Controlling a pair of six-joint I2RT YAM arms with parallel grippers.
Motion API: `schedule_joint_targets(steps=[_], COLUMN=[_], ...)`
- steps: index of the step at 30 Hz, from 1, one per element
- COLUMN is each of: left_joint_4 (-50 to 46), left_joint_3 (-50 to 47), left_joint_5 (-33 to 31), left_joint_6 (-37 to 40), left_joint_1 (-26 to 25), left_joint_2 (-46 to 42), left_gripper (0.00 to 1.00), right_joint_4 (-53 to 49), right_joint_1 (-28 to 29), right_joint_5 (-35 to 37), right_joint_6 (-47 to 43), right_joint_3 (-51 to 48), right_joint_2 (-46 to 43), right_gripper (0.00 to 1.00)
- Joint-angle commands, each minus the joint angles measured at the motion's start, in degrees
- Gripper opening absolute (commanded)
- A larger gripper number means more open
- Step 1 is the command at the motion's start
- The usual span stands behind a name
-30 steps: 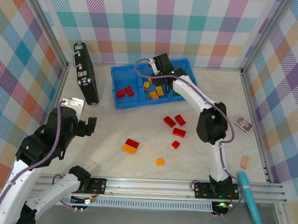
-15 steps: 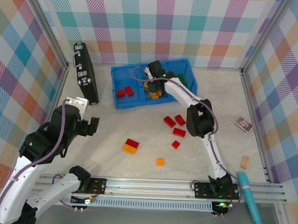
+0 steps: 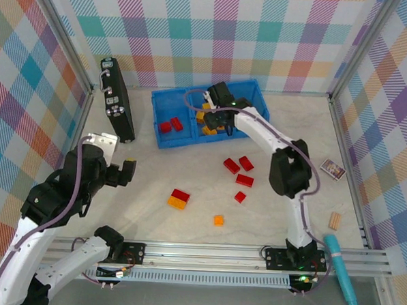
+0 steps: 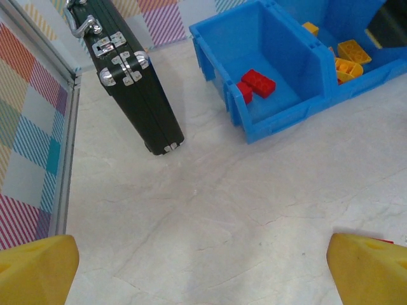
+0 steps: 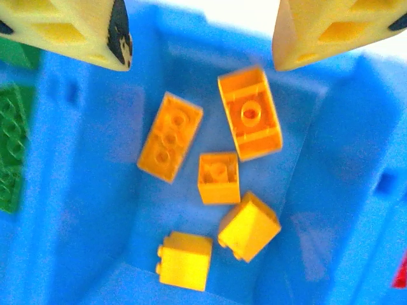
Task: Sort the legos into containers by color
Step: Place the lego in the container, then pick up the lego from the bottom-center of the table.
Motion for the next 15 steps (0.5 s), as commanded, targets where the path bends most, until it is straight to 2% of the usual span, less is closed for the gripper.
schedule_joint_targets(steps=[1,7,15], left_joint_4=[1.3,2.8,2.5], left_joint_3=[0.9,0.3,0.3], left_joint_5=[1.8,3.6,6.9], left_joint_6=[-0.5,-0.2,-1.7], left_joint_1=[0.5,0.5,0.5], left_joint_2=[-1.4,-2.5,-4.5], left_gripper=[1.0,1.0,1.0], right_joint_4=[-1.7,3.0,2.0], right_joint_1=[1.8,7.0,18.7], right_joint_5=[0.4,-3.3,0.2], right_joint_6=[10.1,25.1,45.8], right_joint_3=[-9.3,-31.9,-47.2], right_joint_2=[-11.1,-26.9,-33.5], right_gripper=[0.62,0.63,0.64])
